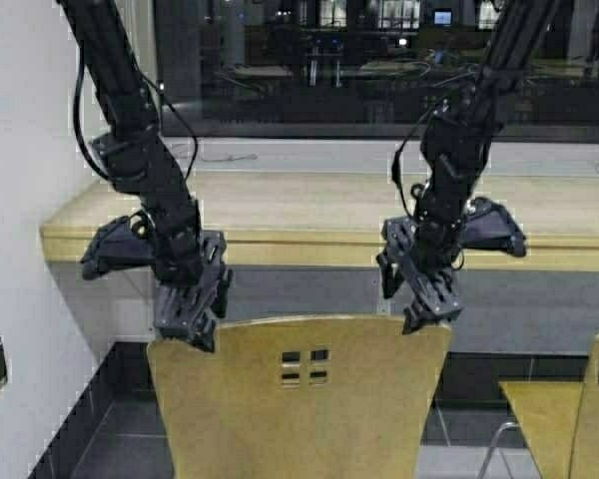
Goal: Push the chairs under the table
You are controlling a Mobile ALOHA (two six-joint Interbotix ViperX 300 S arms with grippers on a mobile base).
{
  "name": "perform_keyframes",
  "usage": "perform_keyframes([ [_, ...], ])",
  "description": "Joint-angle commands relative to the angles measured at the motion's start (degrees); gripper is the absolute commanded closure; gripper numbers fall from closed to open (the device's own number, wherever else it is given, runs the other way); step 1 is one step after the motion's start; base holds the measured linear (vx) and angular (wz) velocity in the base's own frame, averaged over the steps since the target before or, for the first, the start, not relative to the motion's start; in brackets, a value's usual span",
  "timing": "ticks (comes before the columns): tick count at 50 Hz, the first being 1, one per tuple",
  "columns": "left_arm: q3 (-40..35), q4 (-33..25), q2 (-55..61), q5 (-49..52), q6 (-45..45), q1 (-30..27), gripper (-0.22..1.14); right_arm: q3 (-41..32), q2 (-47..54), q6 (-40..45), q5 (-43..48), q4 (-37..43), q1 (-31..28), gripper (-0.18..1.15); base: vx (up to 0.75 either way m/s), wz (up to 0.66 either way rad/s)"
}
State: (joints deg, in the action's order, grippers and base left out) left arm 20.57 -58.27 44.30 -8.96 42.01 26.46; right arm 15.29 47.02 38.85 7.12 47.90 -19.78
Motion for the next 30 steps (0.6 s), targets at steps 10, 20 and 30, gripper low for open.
perform_keyframes([
  [10, -5.01, -0.09, 4.31, -0.53, 0.00, -2.02, 0.02, -7.38, 5.10, -0.09, -0.18, 0.26, 0.00, 0.04, 0.00, 0.00],
  [20, -9.05, -0.09, 8.35, -0.62, 0.09, -2.37, 0.02, -7.21, 5.98, -0.35, 3.60, 0.09, -0.44, 0.04, 0.01, 0.01],
  [30, -9.84, 0.00, 8.70, -0.53, -0.09, -2.37, 0.11, -6.68, 6.15, -0.18, 3.52, 0.18, -0.53, 0.10, 0.01, 0.02],
])
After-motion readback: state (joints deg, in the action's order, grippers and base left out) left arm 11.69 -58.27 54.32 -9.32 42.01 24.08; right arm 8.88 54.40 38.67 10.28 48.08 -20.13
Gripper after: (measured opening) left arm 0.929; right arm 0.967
